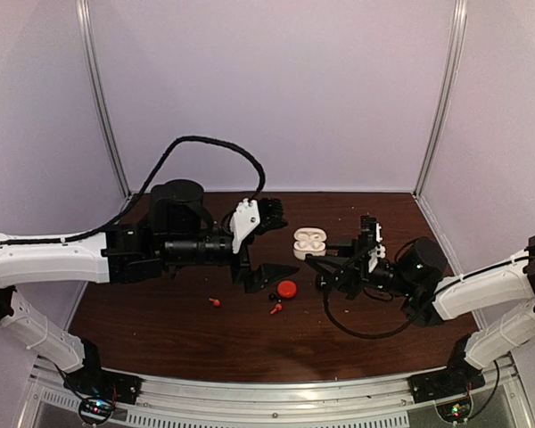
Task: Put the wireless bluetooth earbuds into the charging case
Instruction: Close the charging case with the earbuds inside.
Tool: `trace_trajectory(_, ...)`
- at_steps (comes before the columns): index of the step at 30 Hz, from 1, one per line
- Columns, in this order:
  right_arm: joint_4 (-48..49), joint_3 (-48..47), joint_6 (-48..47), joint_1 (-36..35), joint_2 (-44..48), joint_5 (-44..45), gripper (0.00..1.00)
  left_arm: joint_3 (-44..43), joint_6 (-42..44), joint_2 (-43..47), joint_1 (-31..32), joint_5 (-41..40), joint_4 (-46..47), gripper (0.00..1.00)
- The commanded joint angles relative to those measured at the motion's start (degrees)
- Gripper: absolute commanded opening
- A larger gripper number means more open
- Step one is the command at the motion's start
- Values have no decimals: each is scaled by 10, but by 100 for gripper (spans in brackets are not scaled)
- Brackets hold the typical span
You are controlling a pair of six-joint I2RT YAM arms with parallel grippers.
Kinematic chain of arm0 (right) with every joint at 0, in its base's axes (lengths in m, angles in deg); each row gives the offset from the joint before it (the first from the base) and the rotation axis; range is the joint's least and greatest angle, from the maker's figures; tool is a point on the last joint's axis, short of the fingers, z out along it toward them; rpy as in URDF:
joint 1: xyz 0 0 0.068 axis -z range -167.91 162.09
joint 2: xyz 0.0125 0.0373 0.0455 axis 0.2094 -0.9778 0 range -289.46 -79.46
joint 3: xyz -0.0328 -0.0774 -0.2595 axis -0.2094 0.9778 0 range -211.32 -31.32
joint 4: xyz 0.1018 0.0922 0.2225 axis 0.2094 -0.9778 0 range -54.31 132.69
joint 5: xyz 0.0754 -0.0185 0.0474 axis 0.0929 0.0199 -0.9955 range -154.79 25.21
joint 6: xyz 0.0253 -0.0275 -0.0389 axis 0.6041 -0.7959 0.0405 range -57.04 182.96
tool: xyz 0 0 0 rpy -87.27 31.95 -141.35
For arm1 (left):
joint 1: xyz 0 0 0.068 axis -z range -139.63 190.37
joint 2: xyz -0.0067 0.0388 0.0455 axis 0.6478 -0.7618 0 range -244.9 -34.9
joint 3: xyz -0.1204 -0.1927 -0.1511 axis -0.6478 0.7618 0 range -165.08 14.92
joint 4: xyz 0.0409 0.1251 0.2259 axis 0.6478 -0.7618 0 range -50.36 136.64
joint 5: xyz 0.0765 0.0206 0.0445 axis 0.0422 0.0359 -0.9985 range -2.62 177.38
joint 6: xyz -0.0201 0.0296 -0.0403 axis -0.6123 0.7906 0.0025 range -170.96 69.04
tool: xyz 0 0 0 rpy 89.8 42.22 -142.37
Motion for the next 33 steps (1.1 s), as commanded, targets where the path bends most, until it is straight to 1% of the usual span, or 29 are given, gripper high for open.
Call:
trace_trajectory(1, -10, -12, 3, 0, 14, -47, 0, -3, -2, -4, -3, 51, 7, 92)
trace_trajectory(7, -17, -22, 10, -1, 10, -58, 0, 10, 19, -3, -3, 110, 32, 92)
trace_trajectory(15, -22, -27, 9, -1, 4, -53, 0, 7, 57, -6, 12, 145, 24, 80)
trace_trajectory(21, -18, -26, 12, -1, 1, -48, 0, 1, 73, -13, 21, 144, 5, 74)
trace_trajectory(25, -12, -24, 19, -1, 1, -42, 0, -1, 77, -15, 23, 134, 2, 73)
trace_trajectory(27, -11, -21, 28, 2, 1, -32, 0, 4, 69, -8, 23, 114, 15, 74)
trace_trajectory(31, -18, -17, 55, 15, 2, -5, 0, 30, 42, 19, 21, 38, 54, 86)
trace_trajectory(33, -45, -22, 71, 25, 6, 7, 1, 45, 30, 32, 18, -12, 75, 92)
